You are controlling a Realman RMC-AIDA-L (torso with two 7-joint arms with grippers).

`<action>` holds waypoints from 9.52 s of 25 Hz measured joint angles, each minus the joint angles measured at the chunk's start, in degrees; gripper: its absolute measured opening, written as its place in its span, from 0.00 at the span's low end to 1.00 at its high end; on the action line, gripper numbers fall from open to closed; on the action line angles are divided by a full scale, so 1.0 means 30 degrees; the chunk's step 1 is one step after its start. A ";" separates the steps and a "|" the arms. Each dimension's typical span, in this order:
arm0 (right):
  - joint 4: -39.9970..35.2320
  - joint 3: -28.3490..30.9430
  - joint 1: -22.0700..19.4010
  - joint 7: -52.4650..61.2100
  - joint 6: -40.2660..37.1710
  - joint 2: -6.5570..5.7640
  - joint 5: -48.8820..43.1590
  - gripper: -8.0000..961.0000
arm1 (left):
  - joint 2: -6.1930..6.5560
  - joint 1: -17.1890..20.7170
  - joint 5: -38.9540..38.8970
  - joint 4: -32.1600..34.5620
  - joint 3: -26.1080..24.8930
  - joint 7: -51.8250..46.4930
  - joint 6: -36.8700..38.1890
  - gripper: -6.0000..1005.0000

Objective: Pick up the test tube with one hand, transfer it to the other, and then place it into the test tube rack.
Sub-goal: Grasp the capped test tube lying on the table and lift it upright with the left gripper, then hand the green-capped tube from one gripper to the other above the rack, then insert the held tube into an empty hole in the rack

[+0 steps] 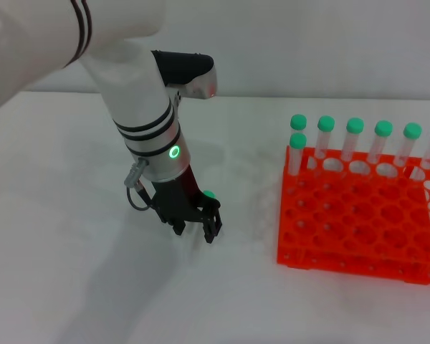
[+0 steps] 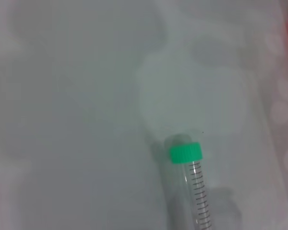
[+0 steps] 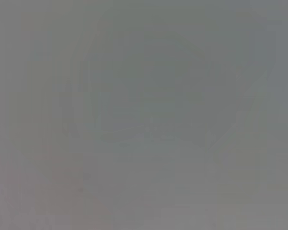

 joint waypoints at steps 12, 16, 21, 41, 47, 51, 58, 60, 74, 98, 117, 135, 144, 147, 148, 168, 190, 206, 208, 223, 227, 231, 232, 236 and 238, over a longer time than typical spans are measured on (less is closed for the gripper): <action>-0.0017 0.0021 0.0097 0.0001 0.0092 -0.0042 0.0049 0.89 | -0.0042 0.0287 0.0096 0.0423 -0.0001 -0.0061 -0.0223 0.52; -0.0099 0.0029 0.0208 0.0001 0.0095 -0.0043 0.0052 0.89 | -0.0060 0.0333 0.0542 0.0611 -0.0001 -0.0320 -0.0256 0.50; -0.0178 0.0030 0.0276 0.0001 0.0029 -0.0040 0.0053 0.89 | -0.0073 0.0335 0.0926 0.0851 0.0000 -0.0555 -0.0335 0.47; -0.0536 0.0029 0.0087 -0.0001 0.0097 -0.0044 0.0049 0.89 | -0.0051 0.0948 0.0860 0.1399 0.0001 -0.0462 -0.1088 0.19; -0.0628 0.0029 0.0086 0.0000 0.0058 -0.0042 0.0050 0.89 | -0.0032 0.0868 0.0781 0.1471 0.0012 0.0158 -0.1690 0.19; -0.0715 0.0029 0.0085 0.0000 0.0008 -0.0042 0.0190 0.89 | 0.0017 0.0866 -0.0291 0.0790 -0.0012 0.1158 -0.3147 0.19; -0.0739 0.0028 0.0156 0.0000 -0.0025 -0.0042 0.0544 0.89 | 0.0069 0.1106 -0.6709 -0.1602 -0.0002 0.6212 -0.4480 0.19; -0.0751 0.0028 0.0185 -0.0001 -0.0060 -0.0042 0.0726 0.89 | 0.0051 0.1358 -0.8819 -0.2089 -0.0001 0.7783 -0.4831 0.19; -0.1792 -0.0720 -0.0592 0.4451 -0.0572 -0.0210 0.1809 0.89 | -0.0062 0.9447 -3.4007 0.0758 0.0002 3.1170 -0.2727 0.20; -1.0120 -0.8152 0.0918 1.7324 0.6372 -0.1884 -0.7271 0.89 | -0.0476 1.3673 -3.0489 1.0984 -0.0028 4.6975 -0.1814 0.20; -1.0638 -1.0187 0.2058 1.7508 0.7395 -0.1306 -0.9212 0.86 | -0.0500 1.3652 -2.9770 1.1057 -0.0030 4.7069 -0.2843 0.20; -1.0815 -1.0354 0.3035 1.7223 0.7289 -0.0570 -0.9304 0.60 | -0.0570 1.3404 -2.9778 1.1197 -0.0267 4.7099 -0.3450 0.20; -1.0828 -1.0310 0.2816 1.6030 0.7361 -0.0569 -0.9211 0.36 | -0.0570 1.3398 -2.9714 1.1360 -0.0264 4.7115 -0.3681 0.20; -1.0829 -1.0294 0.2819 1.6042 0.7351 -0.0573 -0.9212 0.32 | -0.0570 1.3397 -2.9698 1.1367 -0.0265 4.7120 -0.3706 0.20; -1.0826 -1.0292 0.2828 1.6060 0.7343 -0.0579 -0.9213 0.31 | -0.0570 1.3397 -2.9695 1.1370 -0.0266 4.7122 -0.3714 0.20; -1.0780 -1.0157 0.2800 1.6057 0.7205 -0.0559 -0.8801 0.24 | -0.0594 1.4659 -2.9853 1.1894 -0.0238 5.1861 -0.3668 0.21; -0.8161 -1.0197 0.4467 1.1670 0.4572 0.0128 -0.6040 0.23 | -0.0416 2.1689 -3.1097 1.1568 -0.3371 5.4917 0.2218 0.82; -0.2985 -0.9931 0.6793 0.5707 0.0841 0.0194 -0.4869 0.24 | -0.0379 2.3350 -3.8222 0.9924 -0.3526 5.3800 0.4284 0.87; -0.2830 -0.9926 0.6797 0.5597 0.0614 0.0192 -0.4668 0.24 | -0.0377 2.3285 -3.8460 0.9799 -0.3532 5.3411 0.4277 0.87; -0.1540 -0.9905 0.7525 0.4562 -0.0623 0.0192 -0.4161 0.25 | -0.0363 2.3048 -3.8743 0.9681 -0.3545 5.3217 0.4076 0.87; -0.1531 -0.9901 0.7557 0.4548 -0.0995 0.0192 -0.4162 0.25 | -0.0364 2.3042 -3.8752 0.9642 -0.3546 5.3221 0.4076 0.87; -0.1511 -0.9901 0.7558 0.4540 -0.1263 0.0192 -0.4161 0.25 | -0.0363 2.2992 -3.8755 0.9528 -0.3546 5.3179 0.4076 0.87; -0.1509 -0.9901 0.7558 0.4538 -0.1298 0.0192 -0.4161 0.25 | -0.0364 2.2983 -3.8755 0.9519 -0.3545 5.3152 0.4076 0.87; -0.1470 -0.9902 0.7571 0.4539 -0.1479 0.0191 -0.4163 0.25 | -0.0364 2.2979 -3.8755 0.9508 -0.3545 5.3125 0.4076 0.87; -0.1344 -0.9903 0.7604 0.4489 -0.1609 0.0193 -0.4165 0.26 | -0.0363 2.2979 -3.8754 0.9508 -0.3546 5.3122 0.4077 0.87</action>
